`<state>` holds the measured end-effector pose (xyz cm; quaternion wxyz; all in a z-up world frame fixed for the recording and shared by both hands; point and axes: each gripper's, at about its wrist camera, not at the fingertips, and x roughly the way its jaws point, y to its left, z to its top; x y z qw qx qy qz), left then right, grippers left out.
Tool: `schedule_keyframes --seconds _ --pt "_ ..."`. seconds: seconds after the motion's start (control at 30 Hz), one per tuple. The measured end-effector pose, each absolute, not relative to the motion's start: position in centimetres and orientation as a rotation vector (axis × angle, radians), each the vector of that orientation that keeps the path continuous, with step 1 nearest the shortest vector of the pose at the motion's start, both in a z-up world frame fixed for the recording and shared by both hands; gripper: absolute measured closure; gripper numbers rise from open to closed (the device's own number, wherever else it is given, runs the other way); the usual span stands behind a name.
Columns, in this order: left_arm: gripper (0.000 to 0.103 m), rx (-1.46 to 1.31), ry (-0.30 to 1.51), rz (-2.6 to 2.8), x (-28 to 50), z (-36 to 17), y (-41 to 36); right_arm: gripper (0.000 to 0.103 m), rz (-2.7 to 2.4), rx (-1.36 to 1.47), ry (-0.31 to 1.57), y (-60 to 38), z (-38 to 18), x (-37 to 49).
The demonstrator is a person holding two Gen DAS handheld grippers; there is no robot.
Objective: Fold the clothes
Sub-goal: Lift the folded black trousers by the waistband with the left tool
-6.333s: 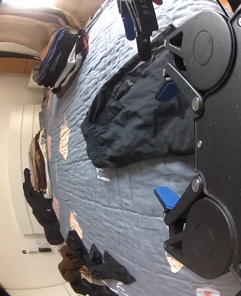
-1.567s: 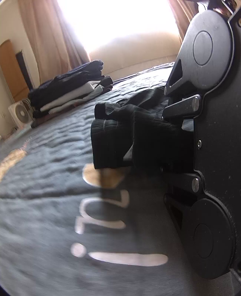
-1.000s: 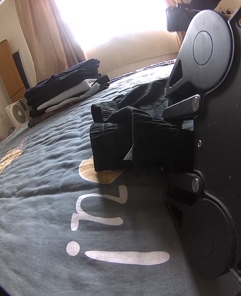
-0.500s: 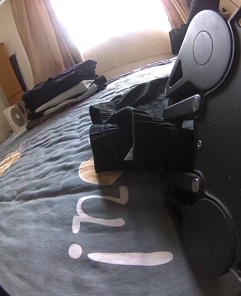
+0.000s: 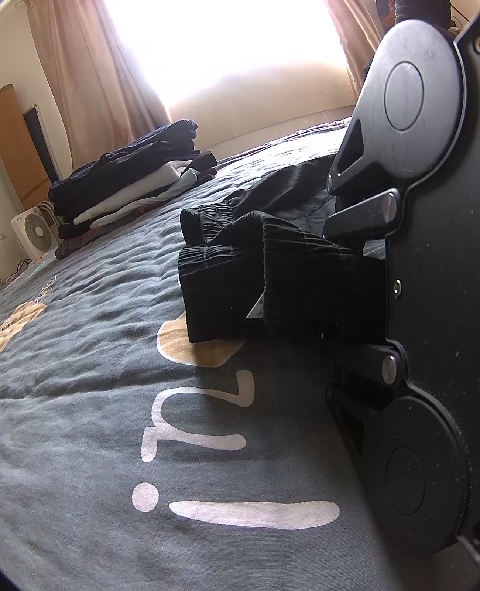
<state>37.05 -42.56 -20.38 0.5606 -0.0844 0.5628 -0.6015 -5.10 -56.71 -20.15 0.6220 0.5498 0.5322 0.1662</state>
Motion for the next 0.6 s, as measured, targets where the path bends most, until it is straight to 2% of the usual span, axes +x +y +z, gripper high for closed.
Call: schedule_keyframes --seconds 0.03,0.07,0.1,0.3,0.6 --pt "0.087 -0.200 1.326 -1.417 37.1 -20.4 -42.5 0.029 0.357 1.280 1.222 -57.0 -20.4 -5.3" --pt "0.087 -0.202 1.326 -1.415 37.1 -20.4 -42.5 0.058 0.336 1.287 1.226 -57.1 -20.6 -5.4" --pt "0.087 -0.205 1.327 -1.413 37.1 -20.4 -42.5 0.102 0.310 1.277 1.237 -57.3 -20.9 -5.6" --pt "0.088 -0.208 1.323 -1.416 37.2 -19.6 -42.3 0.101 0.383 1.307 1.184 -56.0 -20.7 -5.0" --pt "0.090 -0.174 1.290 -1.461 36.5 -15.0 -42.3 0.101 0.460 1.312 1.061 -56.2 -14.9 -5.1"
